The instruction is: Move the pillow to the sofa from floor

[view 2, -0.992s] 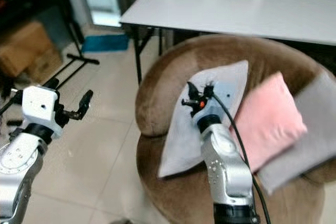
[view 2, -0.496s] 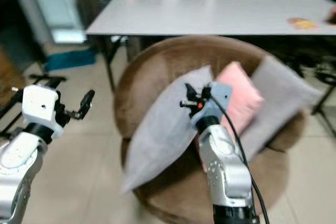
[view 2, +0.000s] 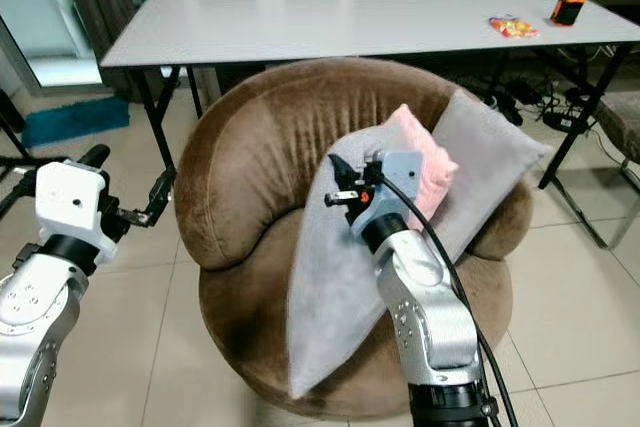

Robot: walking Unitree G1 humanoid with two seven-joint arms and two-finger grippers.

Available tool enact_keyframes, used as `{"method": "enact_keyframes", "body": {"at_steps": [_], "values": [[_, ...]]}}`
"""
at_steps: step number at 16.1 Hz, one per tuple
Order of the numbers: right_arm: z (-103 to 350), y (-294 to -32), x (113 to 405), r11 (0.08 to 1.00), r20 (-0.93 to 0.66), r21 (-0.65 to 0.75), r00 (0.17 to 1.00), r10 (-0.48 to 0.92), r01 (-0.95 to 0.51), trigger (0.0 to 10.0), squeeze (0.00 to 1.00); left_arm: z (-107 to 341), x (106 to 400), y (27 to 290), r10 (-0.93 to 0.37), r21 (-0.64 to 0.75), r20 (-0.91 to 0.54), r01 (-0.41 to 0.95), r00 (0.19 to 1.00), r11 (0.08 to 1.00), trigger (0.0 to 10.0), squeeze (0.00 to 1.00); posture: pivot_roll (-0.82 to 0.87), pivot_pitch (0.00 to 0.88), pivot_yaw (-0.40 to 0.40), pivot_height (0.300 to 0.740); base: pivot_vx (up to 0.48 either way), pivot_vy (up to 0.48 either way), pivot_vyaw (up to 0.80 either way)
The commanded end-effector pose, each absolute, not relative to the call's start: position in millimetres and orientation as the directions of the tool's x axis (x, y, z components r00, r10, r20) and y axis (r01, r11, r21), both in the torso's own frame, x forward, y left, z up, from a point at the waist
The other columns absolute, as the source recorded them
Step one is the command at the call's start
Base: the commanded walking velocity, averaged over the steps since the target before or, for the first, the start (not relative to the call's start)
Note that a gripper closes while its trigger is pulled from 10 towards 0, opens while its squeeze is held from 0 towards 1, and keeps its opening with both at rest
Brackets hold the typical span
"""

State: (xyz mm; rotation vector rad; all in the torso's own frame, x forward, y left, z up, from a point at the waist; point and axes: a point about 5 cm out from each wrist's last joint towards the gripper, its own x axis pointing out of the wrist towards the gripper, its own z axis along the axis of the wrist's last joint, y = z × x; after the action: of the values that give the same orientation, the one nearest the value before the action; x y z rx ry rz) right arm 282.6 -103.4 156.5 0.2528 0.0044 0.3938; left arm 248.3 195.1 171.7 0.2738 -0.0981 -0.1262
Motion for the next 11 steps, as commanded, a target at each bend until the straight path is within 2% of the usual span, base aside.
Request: {"method": "enact_keyframes", "body": {"at_steps": [1, 3, 5, 7, 11], "values": [[172, -97, 283, 0.862, 0.121, 0.237, 0.894, 0.432, -0.448, 10.0, 0.00, 173, 244, 196, -0.127, 0.279, 0.081, 0.100, 0.989, 0.955, 10.0, 0.00, -0.01, 0.000, 0.021, 0.740, 0.000, 0.000, 0.00], [172, -99, 284, 0.868, 0.124, 0.227, 0.897, 0.423, -0.441, 10.0, 0.00, 166, 239, 192, -0.186, 0.260, 0.036, 0.171, 0.982, 0.950, 10.0, 0.00, -0.01, 0.000, 0.017, 0.740, 0.000, 0.000, 0.00], [171, -104, 286, 0.885, 0.121, 0.221, 0.912, 0.391, -0.409, 10.0, 0.00, 148, 232, 186, -0.277, 0.268, -0.079, 0.288, 0.958, 0.919, 10.0, 0.00, -0.01, 0.000, 0.016, 0.740, 0.000, 0.000, 0.00], [171, -107, 286, 0.891, 0.122, 0.211, 0.915, 0.384, -0.402, 10.0, 0.00, 141, 227, 189, -0.288, 0.262, -0.120, 0.310, 0.950, 0.914, 10.0, 0.00, -0.01, 0.000, 0.018, 0.740, 0.124, 0.000, 0.00], [171, -104, 284, 0.884, 0.124, 0.198, 0.905, 0.407, -0.424, 10.0, 0.00, 143, 228, 190, -0.280, 0.252, -0.111, 0.300, 0.954, 0.920, 10.0, 0.00, -0.01, 0.000, 0.015, 0.740, 0.312, 0.000, 0.00]]}}
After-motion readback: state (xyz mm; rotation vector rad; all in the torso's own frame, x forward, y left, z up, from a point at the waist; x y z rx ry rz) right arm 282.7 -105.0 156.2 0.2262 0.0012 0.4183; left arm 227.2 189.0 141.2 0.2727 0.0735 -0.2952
